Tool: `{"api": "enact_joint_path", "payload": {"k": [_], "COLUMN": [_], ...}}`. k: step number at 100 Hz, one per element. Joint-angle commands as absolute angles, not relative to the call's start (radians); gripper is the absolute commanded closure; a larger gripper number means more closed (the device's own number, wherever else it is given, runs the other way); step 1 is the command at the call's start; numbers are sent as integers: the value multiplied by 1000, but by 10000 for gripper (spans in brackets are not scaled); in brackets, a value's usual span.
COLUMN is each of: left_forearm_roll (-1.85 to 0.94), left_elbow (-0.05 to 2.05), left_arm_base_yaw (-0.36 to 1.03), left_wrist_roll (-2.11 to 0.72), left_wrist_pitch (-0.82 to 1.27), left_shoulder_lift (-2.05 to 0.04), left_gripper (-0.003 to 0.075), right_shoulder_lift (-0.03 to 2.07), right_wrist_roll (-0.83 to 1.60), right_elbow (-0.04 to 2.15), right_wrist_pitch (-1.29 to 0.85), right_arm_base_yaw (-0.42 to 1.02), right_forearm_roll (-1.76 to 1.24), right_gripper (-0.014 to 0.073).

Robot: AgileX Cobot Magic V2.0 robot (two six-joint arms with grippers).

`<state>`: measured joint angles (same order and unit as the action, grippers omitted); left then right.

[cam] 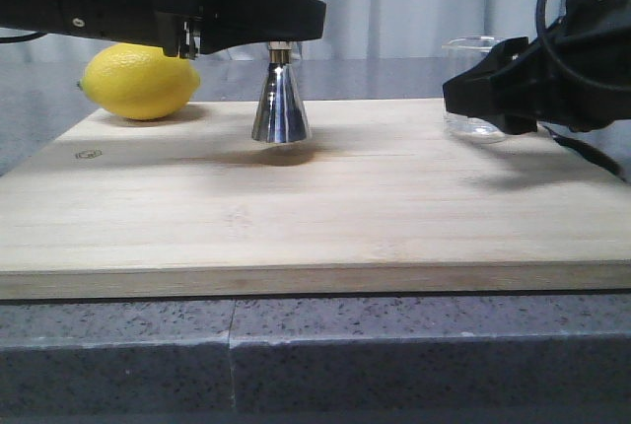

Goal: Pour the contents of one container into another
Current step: 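Lower the beaker onto the board and open the right gripper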

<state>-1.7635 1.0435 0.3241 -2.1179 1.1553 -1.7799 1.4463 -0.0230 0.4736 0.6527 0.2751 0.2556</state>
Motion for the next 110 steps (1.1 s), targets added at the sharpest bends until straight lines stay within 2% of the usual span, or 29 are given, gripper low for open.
{"api": "enact_joint_path", "payload": {"k": [1,48,57,79,110], "left_forearm_roll": [-1850,-1850,-1850,-1850,-1850], "left_elbow": [1072,1072,1072,1072,1072], "left_arm_base_yaw": [334,334,334,334,334], "left_wrist_roll": [-2110,-2110,-2110,-2110,-2110], "left_wrist_pitch": [1254,1254,1254,1254,1254], "left_shoulder_lift": [-1738,-1738,-1738,-1738,-1738], "left_gripper": [482,482,482,482,482], "right_shoulder_lift": [1421,1434,1434,1415,1200], "right_wrist_roll": [-11,-11,-11,-35,-128], "right_elbow": [496,496,496,496,496], "right_wrist_pitch": [748,667,667,633,219], "right_arm_base_yaw": [269,269,269,269,275], "right_forearm_roll": [245,241,241,220,220], "right_gripper": [329,326,277,54,39]}}
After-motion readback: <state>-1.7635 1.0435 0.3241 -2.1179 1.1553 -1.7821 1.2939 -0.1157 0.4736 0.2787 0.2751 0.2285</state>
